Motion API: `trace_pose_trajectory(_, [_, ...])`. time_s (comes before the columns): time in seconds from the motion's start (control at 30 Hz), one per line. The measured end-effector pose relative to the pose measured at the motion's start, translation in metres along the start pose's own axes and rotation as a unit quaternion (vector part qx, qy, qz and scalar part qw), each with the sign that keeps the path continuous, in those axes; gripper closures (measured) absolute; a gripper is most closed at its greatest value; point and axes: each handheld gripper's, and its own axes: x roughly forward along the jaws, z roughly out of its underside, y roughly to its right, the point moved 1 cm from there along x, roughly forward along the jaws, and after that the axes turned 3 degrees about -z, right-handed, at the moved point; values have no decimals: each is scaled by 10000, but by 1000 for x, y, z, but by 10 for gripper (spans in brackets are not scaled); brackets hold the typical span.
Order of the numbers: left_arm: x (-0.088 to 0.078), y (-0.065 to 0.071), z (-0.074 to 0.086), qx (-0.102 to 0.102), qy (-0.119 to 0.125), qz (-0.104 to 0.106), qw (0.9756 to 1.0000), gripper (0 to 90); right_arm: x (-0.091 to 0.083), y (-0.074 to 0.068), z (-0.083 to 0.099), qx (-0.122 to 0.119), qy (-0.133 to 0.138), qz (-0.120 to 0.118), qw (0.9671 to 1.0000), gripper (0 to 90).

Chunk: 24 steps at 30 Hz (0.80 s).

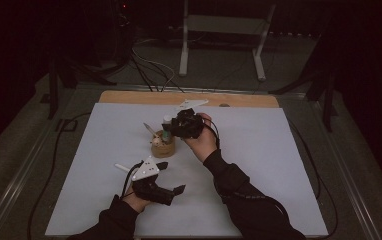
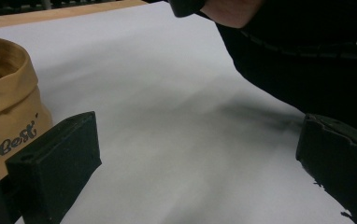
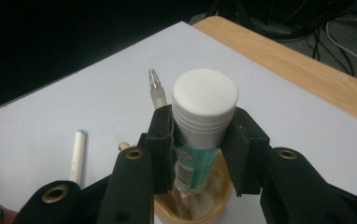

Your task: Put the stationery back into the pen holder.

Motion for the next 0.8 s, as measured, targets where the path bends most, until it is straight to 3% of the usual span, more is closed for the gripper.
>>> trace_pose_trajectory(0.47, [1, 0, 1, 0, -6, 31, 10000, 3, 16, 2, 5, 9, -426, 98, 9990, 653])
trace_pose_trajectory(0.77, [0, 0, 1, -4, -7, 42, 10000, 3, 21, 4, 8, 18, -525, 123, 9985, 642])
trace_pose_trajectory(0.8, [0, 0, 1, -24, 23, 42, 10000, 3, 20, 3, 7, 108, -446, -68, 9989, 511])
